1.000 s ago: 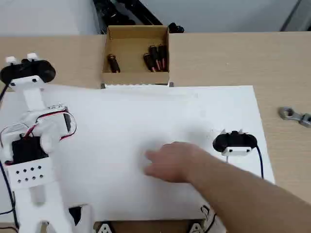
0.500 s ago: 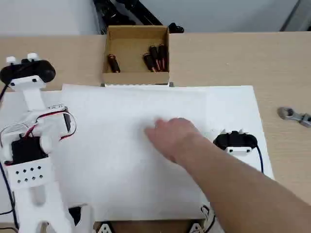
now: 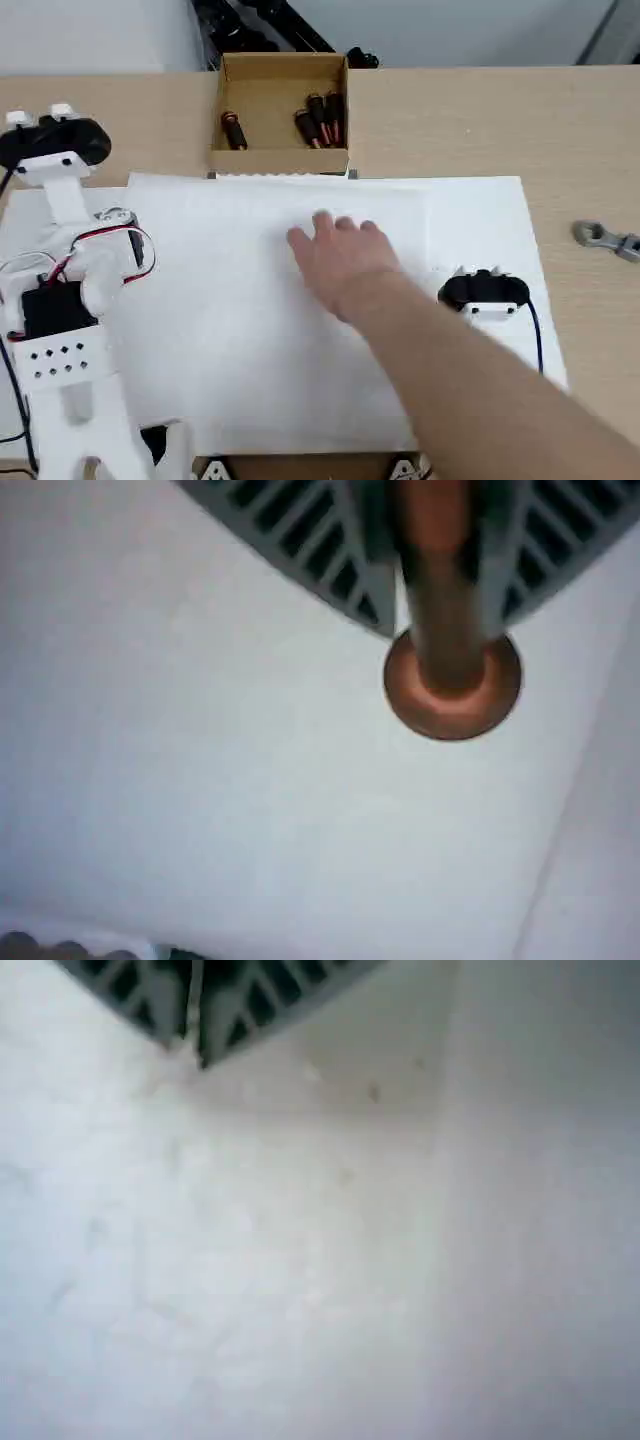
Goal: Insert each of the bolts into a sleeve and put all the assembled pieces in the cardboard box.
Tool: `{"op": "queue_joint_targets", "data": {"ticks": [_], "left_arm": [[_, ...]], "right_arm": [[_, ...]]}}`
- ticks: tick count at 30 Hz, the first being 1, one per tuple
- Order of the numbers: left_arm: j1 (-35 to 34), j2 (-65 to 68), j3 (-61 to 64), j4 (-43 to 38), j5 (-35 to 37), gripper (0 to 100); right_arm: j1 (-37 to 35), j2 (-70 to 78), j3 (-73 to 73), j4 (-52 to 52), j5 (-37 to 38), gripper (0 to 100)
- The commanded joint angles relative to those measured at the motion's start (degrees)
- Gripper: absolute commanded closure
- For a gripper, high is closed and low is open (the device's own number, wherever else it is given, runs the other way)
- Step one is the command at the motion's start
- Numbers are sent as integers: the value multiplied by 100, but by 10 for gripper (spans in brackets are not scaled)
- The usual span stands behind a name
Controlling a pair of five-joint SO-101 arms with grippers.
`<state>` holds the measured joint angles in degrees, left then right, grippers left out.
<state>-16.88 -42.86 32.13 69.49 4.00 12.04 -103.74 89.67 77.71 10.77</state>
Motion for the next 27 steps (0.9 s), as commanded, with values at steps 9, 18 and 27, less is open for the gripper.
{"op": "queue_joint_targets", "data": {"ticks": [9,18,27], "left_arm": [[-44,-176,-127,413,-62,994],[-44,-176,-13,440,-246,994],[-35,-176,-40,448,-255,994]], "right_arm": [[-31,-13,-26,-110,53,995],[-31,-13,-26,-110,53,995],[-31,-13,-26,-110,53,995]]}}
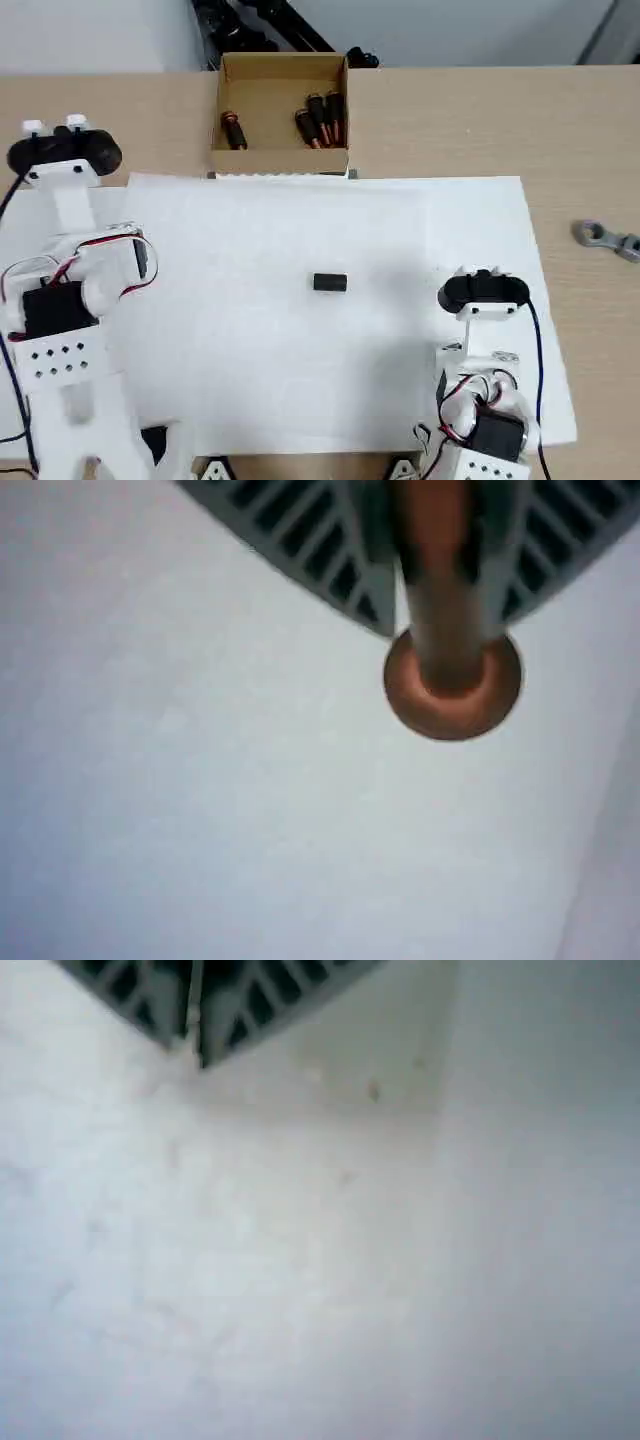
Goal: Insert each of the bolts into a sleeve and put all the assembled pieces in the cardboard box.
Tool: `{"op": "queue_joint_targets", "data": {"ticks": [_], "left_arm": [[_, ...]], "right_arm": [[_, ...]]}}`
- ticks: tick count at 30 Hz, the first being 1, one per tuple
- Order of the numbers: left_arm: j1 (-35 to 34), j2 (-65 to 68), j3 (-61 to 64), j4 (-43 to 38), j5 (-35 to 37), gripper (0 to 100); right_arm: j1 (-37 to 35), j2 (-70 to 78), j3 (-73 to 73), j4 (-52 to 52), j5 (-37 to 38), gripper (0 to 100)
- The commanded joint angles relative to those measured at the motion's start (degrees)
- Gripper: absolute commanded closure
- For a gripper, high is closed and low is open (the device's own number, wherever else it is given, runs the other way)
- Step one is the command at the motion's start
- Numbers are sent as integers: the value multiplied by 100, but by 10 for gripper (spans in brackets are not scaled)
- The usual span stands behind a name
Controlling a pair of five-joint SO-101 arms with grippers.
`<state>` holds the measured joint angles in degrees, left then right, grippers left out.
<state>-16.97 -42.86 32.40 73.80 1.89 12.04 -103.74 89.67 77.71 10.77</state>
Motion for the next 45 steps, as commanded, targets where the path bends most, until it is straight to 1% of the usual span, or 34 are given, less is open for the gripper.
{"op": "queue_joint_targets", "data": {"ticks": [1,7,12,17,23,26,29,30,33,37,38,40,41,42,45], "left_arm": [[-26,-176,-57,18,-44,994],[-26,-176,-84,18,-44,994],[-26,-176,-84,352,-35,994],[-35,-185,-92,466,-26,994],[-35,-185,-277,501,-18,994],[-35,-185,-585,510,-44,994],[-9,-185,-945,703,-44,994],[0,-185,-1033,782,-44,994],[-26,-185,-1130,914,-44,994],[-35,-185,-1121,1037,-44,994],[-35,-185,-1121,1037,-44,994],[-26,-185,-1121,1020,-44,994],[-18,-185,-1121,1020,-44,994],[-18,-185,-1121,1011,-44,994],[-26,-185,-1121,1002,-44,994]], "right_arm": [[-31,-13,-26,-110,53,995],[-31,-13,-26,-110,53,995],[-48,-13,-26,-127,53,995],[-66,-13,-18,-145,53,994],[-277,-13,-18,-154,44,995],[-514,-13,-18,-154,62,995],[-655,-13,-18,-154,62,995],[-611,-13,-9,-224,62,995],[-295,-13,132,-866,35,995],[40,-4,123,-2158,132,995],[66,-4,88,-2440,325,995],[66,4,35,-2818,949,993],[13,4,-9,-2932,1187,991],[-127,13,-88,-2985,1248,991],[-664,40,-492,-2589,1248,968]]}}
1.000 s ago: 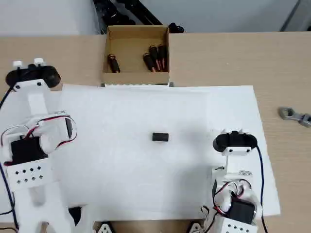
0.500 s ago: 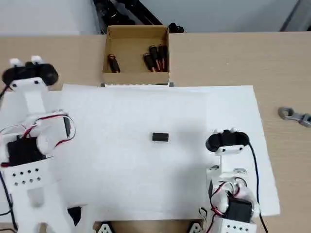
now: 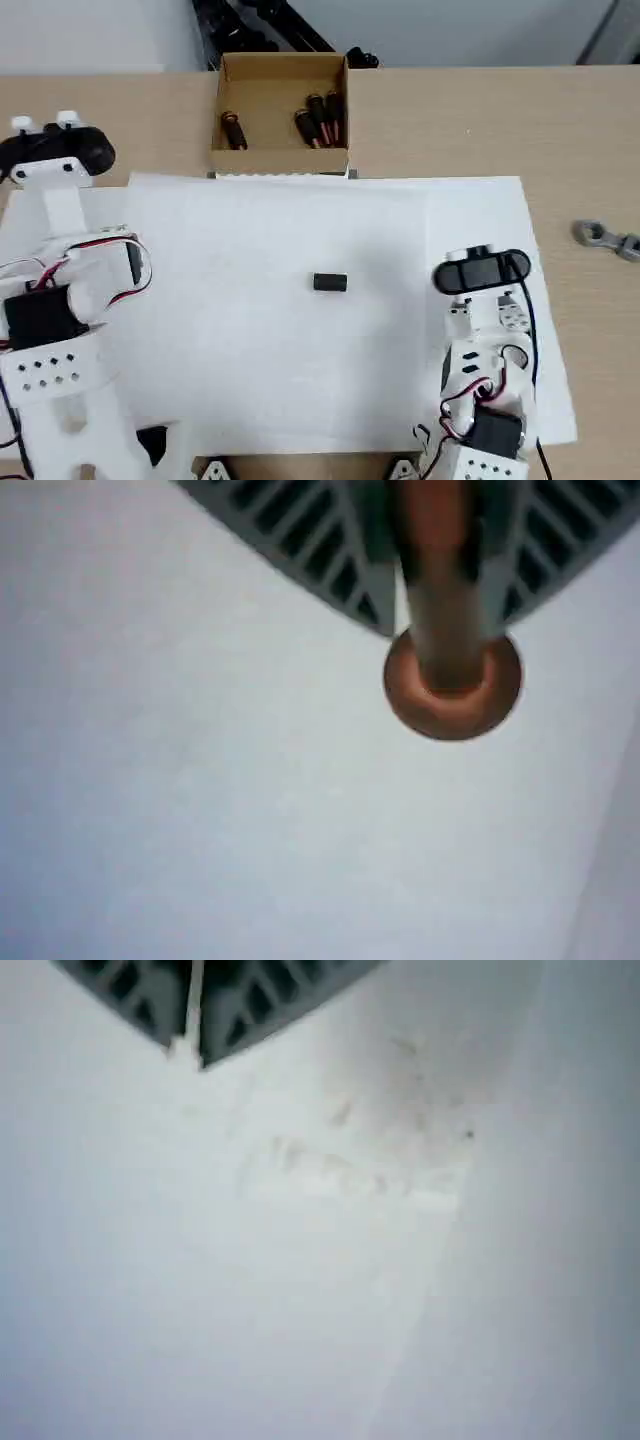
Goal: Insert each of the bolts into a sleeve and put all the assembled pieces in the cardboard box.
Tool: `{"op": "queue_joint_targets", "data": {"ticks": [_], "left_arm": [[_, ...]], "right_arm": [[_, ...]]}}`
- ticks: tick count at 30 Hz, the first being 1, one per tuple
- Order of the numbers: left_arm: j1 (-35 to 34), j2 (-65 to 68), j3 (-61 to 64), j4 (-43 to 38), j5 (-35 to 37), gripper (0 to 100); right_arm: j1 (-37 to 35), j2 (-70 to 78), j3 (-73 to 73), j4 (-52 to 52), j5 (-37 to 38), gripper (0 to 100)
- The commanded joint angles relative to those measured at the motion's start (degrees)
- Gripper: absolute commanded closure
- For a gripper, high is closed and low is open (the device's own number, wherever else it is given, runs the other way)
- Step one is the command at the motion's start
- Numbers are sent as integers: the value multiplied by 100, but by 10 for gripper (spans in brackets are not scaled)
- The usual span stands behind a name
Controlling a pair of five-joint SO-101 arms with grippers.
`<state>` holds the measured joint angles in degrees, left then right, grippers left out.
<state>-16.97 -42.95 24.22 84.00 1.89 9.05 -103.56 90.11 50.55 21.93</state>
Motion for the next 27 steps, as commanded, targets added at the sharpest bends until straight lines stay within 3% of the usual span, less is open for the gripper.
{"op": "queue_joint_targets", "data": {"ticks": [1,6,12,18,22,27], "left_arm": [[-26,-176,-303,-18,-44,994],[-26,-176,-312,-18,-44,994],[-26,-176,-312,-18,-44,994],[-9,-501,-286,-26,-53,994],[0,-949,-224,-9,-53,994],[-26,-1327,295,-9,-53,994]], "right_arm": [[-549,84,-721,286,132,951],[-1147,1429,-2022,488,141,927],[-1560,5235,-4712,699,237,902],[-2299,8752,-7710,2062,1204,883],[-2835,9719,-8897,2607,1864,880],[-3336,10378,-9108,3020,2637,852]]}}
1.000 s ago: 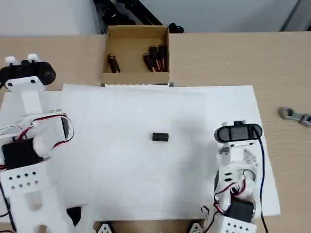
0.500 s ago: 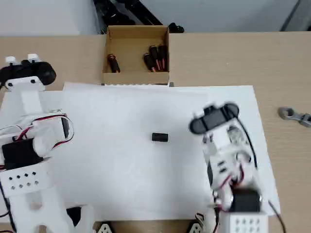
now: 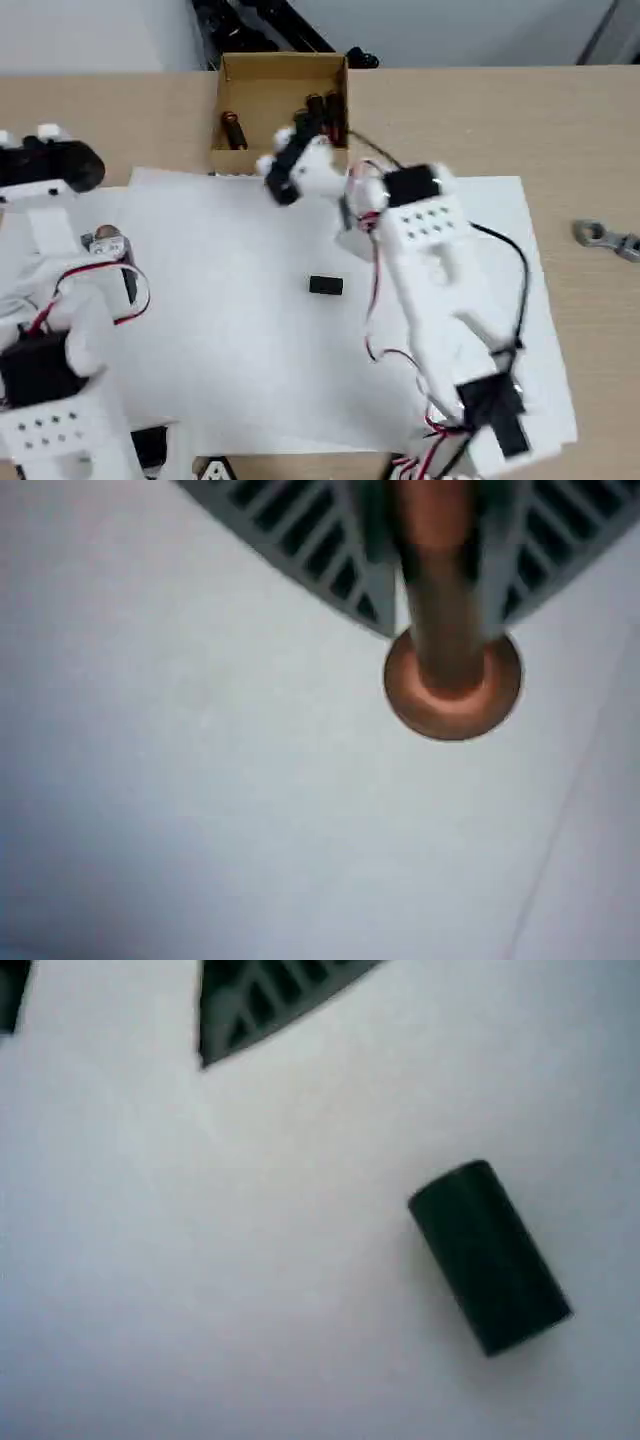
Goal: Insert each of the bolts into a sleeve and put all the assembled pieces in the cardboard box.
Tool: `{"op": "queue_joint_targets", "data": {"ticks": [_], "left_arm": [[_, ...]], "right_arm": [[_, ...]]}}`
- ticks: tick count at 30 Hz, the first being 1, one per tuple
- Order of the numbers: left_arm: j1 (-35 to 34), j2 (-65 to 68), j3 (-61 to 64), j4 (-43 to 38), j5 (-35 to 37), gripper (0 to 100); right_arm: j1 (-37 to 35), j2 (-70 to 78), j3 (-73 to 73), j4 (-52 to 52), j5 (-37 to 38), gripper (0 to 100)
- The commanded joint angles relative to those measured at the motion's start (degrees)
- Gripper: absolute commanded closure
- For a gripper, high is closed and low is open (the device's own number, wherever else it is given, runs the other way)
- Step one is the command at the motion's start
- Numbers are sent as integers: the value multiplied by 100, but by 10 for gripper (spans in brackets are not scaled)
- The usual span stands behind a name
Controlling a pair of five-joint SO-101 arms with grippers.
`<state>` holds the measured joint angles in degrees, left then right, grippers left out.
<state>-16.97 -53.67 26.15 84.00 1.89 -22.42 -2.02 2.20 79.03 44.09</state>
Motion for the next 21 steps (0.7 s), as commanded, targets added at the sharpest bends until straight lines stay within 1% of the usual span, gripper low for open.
{"op": "queue_joint_targets", "data": {"ticks": [1,3,5,13,21], "left_arm": [[-26,-334,189,-9,-53,994],[-26,-510,303,-18,-88,994],[-26,-677,382,-18,-255,994],[-26,-958,831,-26,-325,994],[-26,-976,866,-26,-325,994]], "right_arm": [[-251,356,-316,215,589,835],[-338,593,-325,268,862,798],[-409,822,-325,242,914,779],[-532,1490,-325,-145,1222,778],[-681,2018,-343,-444,1442,778]]}}
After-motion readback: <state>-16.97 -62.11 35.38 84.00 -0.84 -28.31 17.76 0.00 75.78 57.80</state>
